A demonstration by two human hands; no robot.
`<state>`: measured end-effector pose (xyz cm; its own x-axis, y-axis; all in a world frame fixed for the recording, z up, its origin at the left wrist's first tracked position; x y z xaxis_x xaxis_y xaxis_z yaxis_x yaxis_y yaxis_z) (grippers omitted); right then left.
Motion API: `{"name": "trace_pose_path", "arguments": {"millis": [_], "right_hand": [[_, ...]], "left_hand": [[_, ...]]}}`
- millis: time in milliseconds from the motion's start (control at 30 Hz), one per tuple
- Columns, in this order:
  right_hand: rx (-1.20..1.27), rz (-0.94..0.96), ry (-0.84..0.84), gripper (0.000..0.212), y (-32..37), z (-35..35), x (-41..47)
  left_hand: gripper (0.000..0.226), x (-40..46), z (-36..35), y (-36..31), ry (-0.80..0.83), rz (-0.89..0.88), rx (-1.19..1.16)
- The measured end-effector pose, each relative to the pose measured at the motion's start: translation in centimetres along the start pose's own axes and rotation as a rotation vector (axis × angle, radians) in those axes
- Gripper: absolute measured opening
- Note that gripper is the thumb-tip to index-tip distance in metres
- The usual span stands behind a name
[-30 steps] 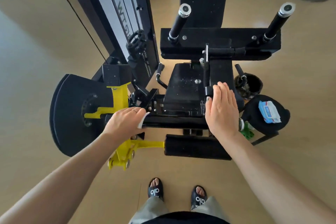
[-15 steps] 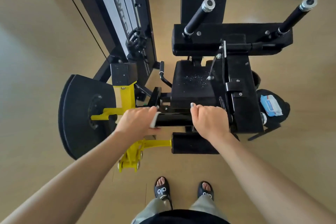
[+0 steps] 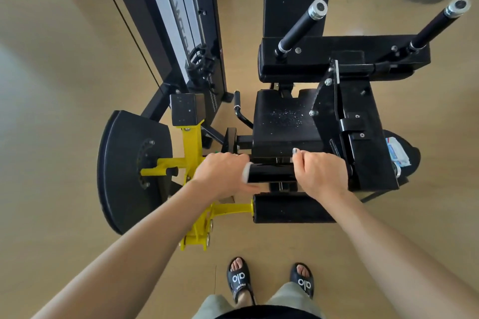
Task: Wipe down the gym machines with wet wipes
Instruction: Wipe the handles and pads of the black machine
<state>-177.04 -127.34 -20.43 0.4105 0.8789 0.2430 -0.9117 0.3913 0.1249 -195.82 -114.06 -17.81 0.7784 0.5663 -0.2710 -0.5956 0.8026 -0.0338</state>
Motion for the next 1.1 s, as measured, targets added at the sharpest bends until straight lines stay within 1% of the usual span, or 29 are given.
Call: {"name": "trace_pose_path", "arguments": {"millis": [100, 167, 267, 333, 467, 533, 667, 733, 867, 967, 1033, 1100], "right_hand": [[0.006, 0.009, -0.035, 0.059, 0.2, 0.1, 0.0], [0.010, 0.001, -0.060, 0.058, 0.3, 0.1, 0.0], [0.013, -0.003, -0.101, 0.056, 0.5, 0.1, -0.1], [0.004, 0.001, -0.118, 0.054, 0.6, 0.1, 0.0], [0.006, -0.005, -0.125, 0.053, 0.5, 0.2, -0.1], [0.012, 0.006, -0.115, 0.054, 0.4, 0.1, -0.1], [0.003, -0.010, -0.104, 0.054, 0.7, 0.5, 0.0], [-0.011, -0.005, -0.094, 0.053, 0.8, 0.5, -0.1], [-0.023, -0.001, -0.052, 0.055, 0.8, 0.6, -0.1], [-0.068, -0.003, -0.007, 0.055, 0.8, 0.4, 0.1], [-0.114, 0.000, 0.058, 0.058, 0.5, 0.1, 0.1], [-0.138, 0.014, 0.158, 0.056, 0.2, 0.1, 0.3]], "left_hand": [[0.056, -2.2, -0.6, 3.8, -0.055, -0.004, -0.024], [0.057, -2.8, -0.9, 4.1, -0.086, -0.003, -0.035], [0.057, -2.2, -1.4, 2.4, -0.175, -0.015, 0.066], [0.057, -1.0, -1.7, 0.1, -0.207, -0.018, 0.057], [0.055, 0.7, -1.6, -4.1, -0.256, -0.131, 0.053], [0.052, 0.2, -1.8, -3.0, -0.285, -0.161, 0.062], [0.052, -2.0, -2.7, 2.5, -0.313, -0.096, 0.063], [0.053, -2.9, -3.0, 4.2, -0.348, -0.116, 0.038], [0.054, -3.2, -2.8, 4.5, -0.310, -0.098, 0.050], [0.054, -2.0, -2.0, 1.7, -0.253, -0.008, 0.057], [0.053, -0.6, -1.5, -1.5, -0.202, -0.034, 0.018], [0.054, 0.4, -1.2, -3.8, -0.228, -0.101, 0.036]]}}
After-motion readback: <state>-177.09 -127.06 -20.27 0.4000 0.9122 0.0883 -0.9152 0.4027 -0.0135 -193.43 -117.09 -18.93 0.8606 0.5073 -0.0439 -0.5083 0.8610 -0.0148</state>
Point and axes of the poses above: each hand's wrist, its own x-axis towards the middle knuckle, its own z-axis out of the back of the hand, y = z × x, the point moved 1 cm from there along x, towards the middle knuckle, and after that the axes turned 2 degrees about z, right-handed, at the moved point
